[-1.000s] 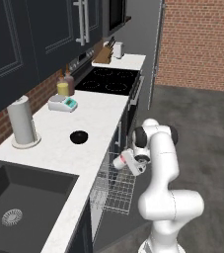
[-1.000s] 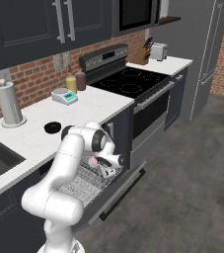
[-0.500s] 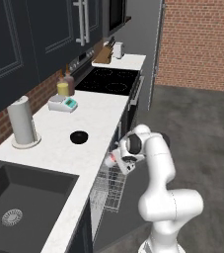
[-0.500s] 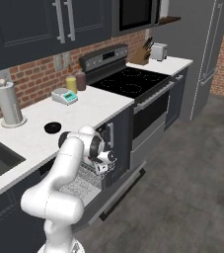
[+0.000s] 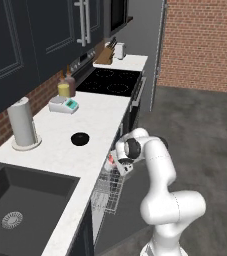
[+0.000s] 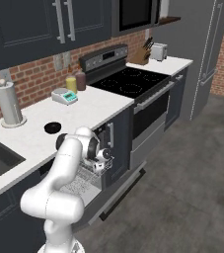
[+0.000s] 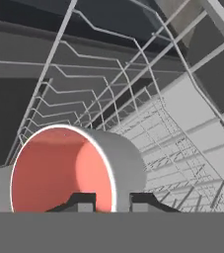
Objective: Pick up the cup and bowl from the counter, place them in the dishwasher, and close the dishwasher door.
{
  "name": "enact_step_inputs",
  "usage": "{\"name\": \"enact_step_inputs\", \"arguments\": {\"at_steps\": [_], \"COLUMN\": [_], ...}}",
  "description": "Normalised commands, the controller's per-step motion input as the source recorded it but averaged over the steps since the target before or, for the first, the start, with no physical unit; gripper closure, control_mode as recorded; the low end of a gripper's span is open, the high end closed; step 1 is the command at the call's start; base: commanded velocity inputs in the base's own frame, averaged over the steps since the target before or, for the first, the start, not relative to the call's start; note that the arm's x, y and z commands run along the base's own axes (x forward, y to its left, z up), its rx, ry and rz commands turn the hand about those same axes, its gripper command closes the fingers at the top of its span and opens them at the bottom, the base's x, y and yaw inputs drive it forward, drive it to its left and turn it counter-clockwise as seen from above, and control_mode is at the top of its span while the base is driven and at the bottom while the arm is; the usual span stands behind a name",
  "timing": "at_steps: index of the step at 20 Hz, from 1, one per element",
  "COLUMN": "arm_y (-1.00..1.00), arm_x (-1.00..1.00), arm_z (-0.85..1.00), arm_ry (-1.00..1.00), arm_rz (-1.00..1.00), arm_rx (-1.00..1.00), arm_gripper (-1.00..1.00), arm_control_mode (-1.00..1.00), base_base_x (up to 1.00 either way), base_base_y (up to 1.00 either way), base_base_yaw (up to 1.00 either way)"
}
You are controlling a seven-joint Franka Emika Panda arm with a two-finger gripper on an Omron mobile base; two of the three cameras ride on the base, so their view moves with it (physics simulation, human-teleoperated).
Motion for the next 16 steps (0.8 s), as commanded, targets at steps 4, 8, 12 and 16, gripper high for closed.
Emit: {"name": "enact_step_inputs", "arguments": {"at_steps": [4,8,12,16], "arm_y": [-0.23,-0.54,-0.82,-0.95], "arm_x": [-0.17,-0.21,-0.3,-0.31], "arm_z": [-0.08,0.0,0.0,0.0], "arm_ry": [0.0,0.0,0.0,0.0], "arm_rz": [-0.1,-0.1,-0.08,-0.07], "arm_rx": [0.0,0.0,0.0,0.0], "arm_gripper": [-1.0,-1.0,-1.0,-1.0], "arm_control_mode": [-1.0,-1.0,-1.0,-1.0], "base_base_x": [0.0,0.0,0.0,0.0], "base_base_y": [0.0,0.0,0.0,0.0], "base_base_yaw": [0.0,0.0,0.0,0.0]}}
